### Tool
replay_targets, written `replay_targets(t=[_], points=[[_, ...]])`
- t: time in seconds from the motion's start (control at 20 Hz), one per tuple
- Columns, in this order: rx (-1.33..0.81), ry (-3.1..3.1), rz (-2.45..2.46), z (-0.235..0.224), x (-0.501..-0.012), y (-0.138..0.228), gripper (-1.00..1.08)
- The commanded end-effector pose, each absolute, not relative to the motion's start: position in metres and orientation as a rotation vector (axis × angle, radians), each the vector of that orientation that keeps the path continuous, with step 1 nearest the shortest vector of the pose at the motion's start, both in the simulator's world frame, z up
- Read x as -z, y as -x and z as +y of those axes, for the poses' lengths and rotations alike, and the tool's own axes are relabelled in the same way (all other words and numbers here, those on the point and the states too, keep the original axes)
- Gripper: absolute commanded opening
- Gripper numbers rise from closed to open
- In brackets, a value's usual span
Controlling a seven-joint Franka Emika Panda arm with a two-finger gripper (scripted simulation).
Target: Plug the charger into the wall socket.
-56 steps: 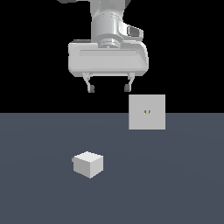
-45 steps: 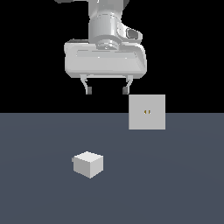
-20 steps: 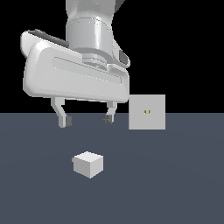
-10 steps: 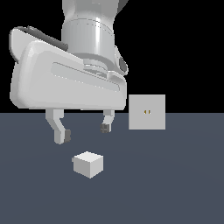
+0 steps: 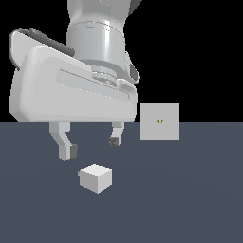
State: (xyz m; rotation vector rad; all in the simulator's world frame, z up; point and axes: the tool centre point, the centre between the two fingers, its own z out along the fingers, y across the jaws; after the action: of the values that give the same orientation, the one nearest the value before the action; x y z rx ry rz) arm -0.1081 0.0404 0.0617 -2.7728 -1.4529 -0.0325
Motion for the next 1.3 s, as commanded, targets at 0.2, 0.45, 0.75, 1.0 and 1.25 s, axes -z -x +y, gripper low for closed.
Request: replay_targets(t=[0.2,0.45,0.75,1.0,1.25], points=[[0.032,2.772,-1.454,0.040,-0.048,0.109,1.00],[0.032,2.772,-1.455,0.040,-0.025,0.109,1.00],[0.032,2.772,-1.456,0.040,-0.012,0.109,1.00],[0.032,2.772,-1.456,0.040,-0.012,0.109,-1.00],[0.032,2.772,-1.456,0.040,-0.012,0.109,-1.00]])
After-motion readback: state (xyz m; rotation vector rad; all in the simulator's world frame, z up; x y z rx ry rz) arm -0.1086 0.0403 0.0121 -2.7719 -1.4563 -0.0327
